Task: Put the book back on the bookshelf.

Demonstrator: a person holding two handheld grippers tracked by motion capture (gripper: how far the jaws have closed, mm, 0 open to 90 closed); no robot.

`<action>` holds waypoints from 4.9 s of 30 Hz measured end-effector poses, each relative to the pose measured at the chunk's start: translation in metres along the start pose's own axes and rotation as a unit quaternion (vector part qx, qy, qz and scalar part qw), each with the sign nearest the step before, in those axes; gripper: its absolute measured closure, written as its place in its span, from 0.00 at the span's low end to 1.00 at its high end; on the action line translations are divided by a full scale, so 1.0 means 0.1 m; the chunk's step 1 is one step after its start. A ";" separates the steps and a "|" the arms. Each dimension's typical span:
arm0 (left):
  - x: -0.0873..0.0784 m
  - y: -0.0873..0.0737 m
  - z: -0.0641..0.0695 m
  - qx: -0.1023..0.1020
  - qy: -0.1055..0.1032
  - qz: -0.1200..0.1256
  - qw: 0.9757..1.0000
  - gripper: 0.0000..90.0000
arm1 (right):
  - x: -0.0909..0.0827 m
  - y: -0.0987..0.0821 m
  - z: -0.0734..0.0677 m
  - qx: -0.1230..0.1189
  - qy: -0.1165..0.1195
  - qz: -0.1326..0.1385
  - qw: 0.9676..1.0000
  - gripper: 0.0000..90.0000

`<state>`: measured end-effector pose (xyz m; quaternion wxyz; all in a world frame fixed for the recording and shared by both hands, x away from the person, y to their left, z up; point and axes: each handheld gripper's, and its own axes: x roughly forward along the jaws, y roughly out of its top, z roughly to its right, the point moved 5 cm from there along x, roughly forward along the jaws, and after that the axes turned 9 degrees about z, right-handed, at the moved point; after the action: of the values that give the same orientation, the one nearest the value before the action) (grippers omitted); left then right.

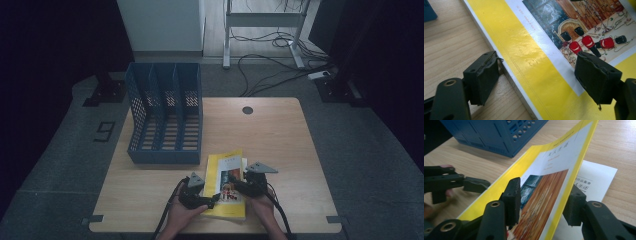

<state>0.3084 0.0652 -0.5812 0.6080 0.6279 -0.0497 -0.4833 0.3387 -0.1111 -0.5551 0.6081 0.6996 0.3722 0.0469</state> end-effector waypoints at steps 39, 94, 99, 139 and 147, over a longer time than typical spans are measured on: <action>0.00 0.00 -0.01 -0.001 -0.003 0.003 1.000 0.21 | -0.03 0.00 0.06 0.022 0.038 0.015 0.999 0.95; 0.08 0.11 -0.14 -0.143 -0.103 0.029 0.984 0.20 | -0.26 0.24 -0.17 -0.011 0.080 0.116 0.990 0.98; 0.09 0.11 -0.11 -0.119 -0.080 0.028 0.989 0.23 | -0.24 0.21 -0.08 -0.005 0.070 0.081 0.994 0.97; 0.09 0.09 -0.19 -0.162 -0.074 0.036 0.983 0.56 | -0.09 -0.13 0.15 -0.019 0.021 -0.014 0.999 0.93; 0.05 0.09 -0.21 -0.167 -0.088 0.052 0.981 0.65 | -0.12 -0.11 0.15 -0.020 0.025 -0.015 0.999 0.87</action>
<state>0.3300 0.0749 -0.5806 0.7220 0.4692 -0.0539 -0.5056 0.3331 -0.1305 -0.5645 0.6130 0.6805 0.3964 0.0625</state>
